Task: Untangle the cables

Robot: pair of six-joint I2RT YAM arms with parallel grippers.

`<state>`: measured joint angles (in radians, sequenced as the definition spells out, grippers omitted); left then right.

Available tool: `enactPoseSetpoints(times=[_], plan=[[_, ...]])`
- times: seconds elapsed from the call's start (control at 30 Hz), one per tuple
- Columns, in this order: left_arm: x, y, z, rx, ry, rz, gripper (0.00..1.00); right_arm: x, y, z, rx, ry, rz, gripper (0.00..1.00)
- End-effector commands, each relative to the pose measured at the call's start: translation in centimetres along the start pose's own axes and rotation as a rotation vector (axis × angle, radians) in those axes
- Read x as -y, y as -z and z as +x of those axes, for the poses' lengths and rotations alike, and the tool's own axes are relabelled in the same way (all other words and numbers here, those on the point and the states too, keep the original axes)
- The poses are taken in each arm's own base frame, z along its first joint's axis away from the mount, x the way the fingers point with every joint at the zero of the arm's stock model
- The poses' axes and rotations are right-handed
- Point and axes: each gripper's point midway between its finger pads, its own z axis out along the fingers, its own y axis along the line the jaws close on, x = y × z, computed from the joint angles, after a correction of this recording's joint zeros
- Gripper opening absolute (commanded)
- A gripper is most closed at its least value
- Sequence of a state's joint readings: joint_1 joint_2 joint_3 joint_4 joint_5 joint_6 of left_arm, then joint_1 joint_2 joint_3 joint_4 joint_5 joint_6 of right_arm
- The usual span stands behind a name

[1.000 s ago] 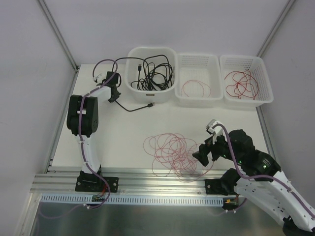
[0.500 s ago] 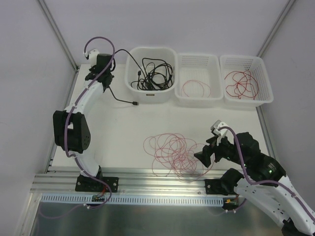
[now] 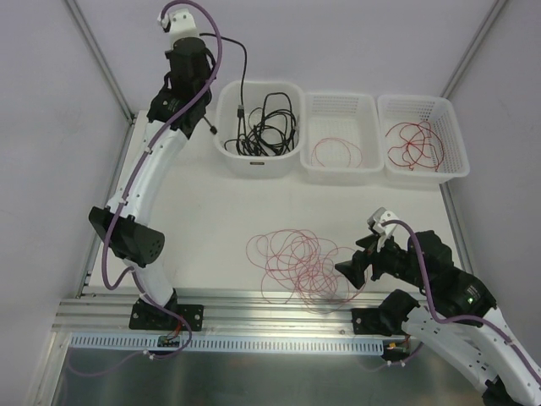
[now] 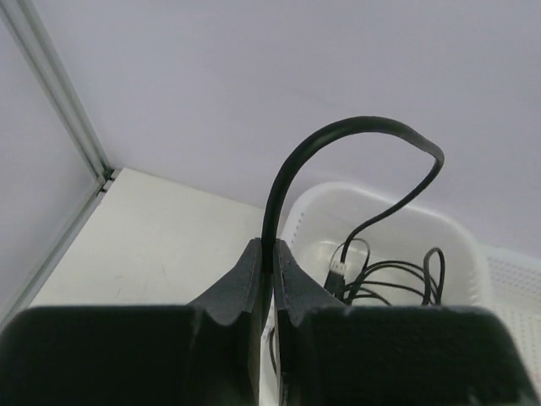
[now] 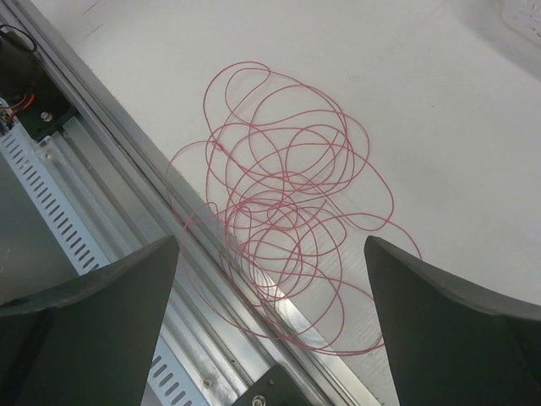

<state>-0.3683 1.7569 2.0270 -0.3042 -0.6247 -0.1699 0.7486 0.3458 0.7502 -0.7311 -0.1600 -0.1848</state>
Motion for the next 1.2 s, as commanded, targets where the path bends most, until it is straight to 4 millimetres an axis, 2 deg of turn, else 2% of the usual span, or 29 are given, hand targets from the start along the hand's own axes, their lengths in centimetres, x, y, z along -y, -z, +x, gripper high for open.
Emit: enactPoseSetpoints(times=[0.0,0.13,0.23,0.27,0.43,0.47,0.53,0.57,0.6,0.67,0.7,0.77,0.8,0.93,1.03,1.17], plan=[[0.2,1.3,-7.0,0.160,0.040,0.007,0.00,0.0,0.4,-1.2,0.045,-0.009,0.009,0.97],[2.3,2.0,-8.7,0.193,0.058,0.076,0.00,-0.1,0.3,-1.2,0.040,-0.013,0.004,0.97],[2.8,1.4,-7.8,0.179,0.059,0.079,0.00,-0.1,0.2,-1.1,0.037,-0.015,0.006,0.97],[3.1,0.8,-7.0,0.165,0.053,0.073,0.00,0.0,0.2,-1.0,0.036,-0.016,0.009,0.97],[4.9,-3.1,-0.1,0.065,0.016,0.054,0.00,-0.1,0.3,-1.1,0.043,-0.015,0.006,0.97],[5.5,-4.5,2.4,0.032,-0.006,0.050,0.00,-0.1,0.4,-1.1,0.048,-0.017,0.005,0.97],[6.7,-5.8,5.2,-0.010,-0.007,0.071,0.00,-0.1,0.4,-1.1,0.051,-0.022,0.004,0.97],[7.6,-7.1,8.2,-0.059,-0.018,0.082,0.00,-0.2,0.4,-1.1,0.050,-0.025,0.003,0.97],[8.3,-7.5,9.9,-0.090,-0.025,0.111,0.00,-0.2,0.4,-1.0,0.049,-0.033,0.001,0.97],[8.9,-8.5,14.5,-0.171,-0.043,0.124,0.00,-0.3,0.4,-1.0,0.045,-0.038,-0.003,0.97],[9.2,-8.5,15.8,-0.199,-0.047,0.144,0.00,-0.4,0.5,-1.0,0.047,-0.041,-0.005,0.97],[9.2,-8.7,20.0,-0.277,-0.076,0.156,0.00,-0.4,0.5,-0.9,0.043,-0.043,-0.007,0.97],[9.2,-8.5,21.2,-0.308,-0.083,0.166,0.00,-0.4,0.4,-0.9,0.042,-0.043,-0.007,0.97],[9.8,-7.1,27.4,-0.489,-0.077,0.253,0.02,-0.4,0.1,-0.8,0.023,-0.041,-0.009,0.97],[9.4,-6.2,30.0,-0.587,-0.075,0.253,0.07,-0.4,-0.1,-0.6,0.008,-0.042,-0.011,0.97],[8.3,-5.5,31.1,-0.662,-0.052,0.244,0.17,0.0,-0.1,-0.6,0.002,-0.059,0.014,0.97]])
